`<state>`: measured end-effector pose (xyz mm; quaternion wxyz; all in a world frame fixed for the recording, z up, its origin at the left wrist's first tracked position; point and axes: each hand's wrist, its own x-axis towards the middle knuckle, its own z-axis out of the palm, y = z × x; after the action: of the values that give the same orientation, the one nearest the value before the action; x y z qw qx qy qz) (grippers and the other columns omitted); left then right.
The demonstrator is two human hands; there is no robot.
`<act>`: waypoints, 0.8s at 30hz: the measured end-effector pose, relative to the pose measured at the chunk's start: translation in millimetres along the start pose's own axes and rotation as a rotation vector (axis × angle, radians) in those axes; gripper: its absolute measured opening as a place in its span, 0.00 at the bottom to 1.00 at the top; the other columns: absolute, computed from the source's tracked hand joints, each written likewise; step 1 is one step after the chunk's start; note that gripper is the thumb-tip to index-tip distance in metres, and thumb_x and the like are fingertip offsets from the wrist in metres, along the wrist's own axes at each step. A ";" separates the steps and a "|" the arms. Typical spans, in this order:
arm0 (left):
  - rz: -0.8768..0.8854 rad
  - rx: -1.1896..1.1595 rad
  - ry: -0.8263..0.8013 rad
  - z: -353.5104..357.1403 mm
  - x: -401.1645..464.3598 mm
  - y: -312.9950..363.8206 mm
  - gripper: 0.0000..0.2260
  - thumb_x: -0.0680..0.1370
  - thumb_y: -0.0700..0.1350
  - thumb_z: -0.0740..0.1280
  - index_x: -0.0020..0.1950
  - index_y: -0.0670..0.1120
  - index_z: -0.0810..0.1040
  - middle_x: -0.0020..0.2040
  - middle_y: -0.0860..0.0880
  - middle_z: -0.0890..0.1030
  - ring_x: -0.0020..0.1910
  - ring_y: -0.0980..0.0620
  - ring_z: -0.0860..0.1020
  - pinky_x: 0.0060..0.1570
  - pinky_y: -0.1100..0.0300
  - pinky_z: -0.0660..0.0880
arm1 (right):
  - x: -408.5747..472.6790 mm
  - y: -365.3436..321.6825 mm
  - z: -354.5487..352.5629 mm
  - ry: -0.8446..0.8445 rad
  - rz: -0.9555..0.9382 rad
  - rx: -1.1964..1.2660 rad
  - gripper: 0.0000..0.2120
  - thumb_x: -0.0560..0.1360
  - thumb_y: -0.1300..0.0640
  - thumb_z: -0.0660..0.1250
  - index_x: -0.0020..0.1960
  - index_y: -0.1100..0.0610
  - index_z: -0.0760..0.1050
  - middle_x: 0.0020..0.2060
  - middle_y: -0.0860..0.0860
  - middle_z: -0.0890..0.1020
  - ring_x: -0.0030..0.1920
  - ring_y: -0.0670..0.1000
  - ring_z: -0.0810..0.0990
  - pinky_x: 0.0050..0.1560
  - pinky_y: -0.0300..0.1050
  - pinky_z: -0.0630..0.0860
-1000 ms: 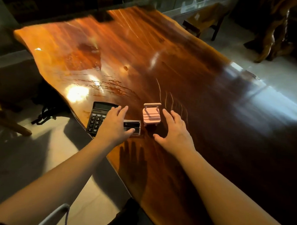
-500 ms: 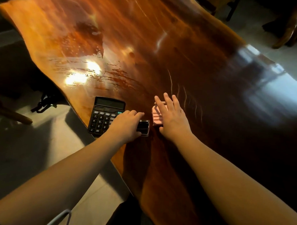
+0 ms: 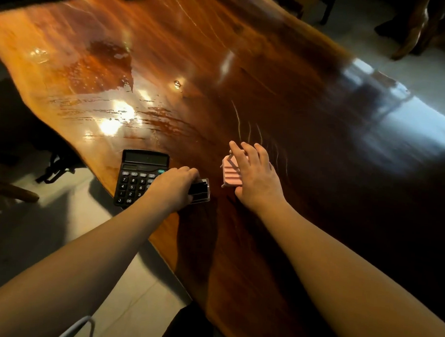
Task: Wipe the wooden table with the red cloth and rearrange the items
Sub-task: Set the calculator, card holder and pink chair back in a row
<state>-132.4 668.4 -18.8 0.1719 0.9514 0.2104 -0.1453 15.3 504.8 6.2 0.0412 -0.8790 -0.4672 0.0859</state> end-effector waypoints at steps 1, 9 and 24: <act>0.009 0.007 0.003 -1.7 0.6 4.3 0.19 0.73 0.45 0.75 0.62 0.49 0.74 0.58 0.47 0.78 0.57 0.44 0.77 0.52 0.48 0.77 | -7.5 6.7 -3.6 0.017 0.014 0.010 0.55 0.68 0.57 0.77 0.79 0.43 0.40 0.78 0.53 0.56 0.77 0.58 0.48 0.71 0.61 0.64; 0.099 0.026 0.001 -12.3 7.3 85.6 0.18 0.73 0.47 0.75 0.60 0.50 0.74 0.55 0.48 0.79 0.52 0.47 0.80 0.46 0.56 0.75 | -93.1 84.8 -30.1 0.158 0.156 0.062 0.57 0.66 0.55 0.79 0.79 0.43 0.41 0.76 0.51 0.58 0.76 0.58 0.51 0.68 0.63 0.67; 0.428 0.079 -0.082 32.3 -25.6 377.6 0.20 0.74 0.46 0.75 0.64 0.50 0.75 0.59 0.49 0.80 0.50 0.52 0.78 0.46 0.60 0.73 | -368.2 259.6 -61.8 0.302 0.587 0.010 0.50 0.67 0.56 0.78 0.80 0.51 0.51 0.75 0.55 0.61 0.74 0.59 0.55 0.66 0.59 0.72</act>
<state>8.7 325.0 61.5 0.1700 0.9736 -0.0092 -0.1522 36.3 54.8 68.7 0.0876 -0.9788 -0.1819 -0.0347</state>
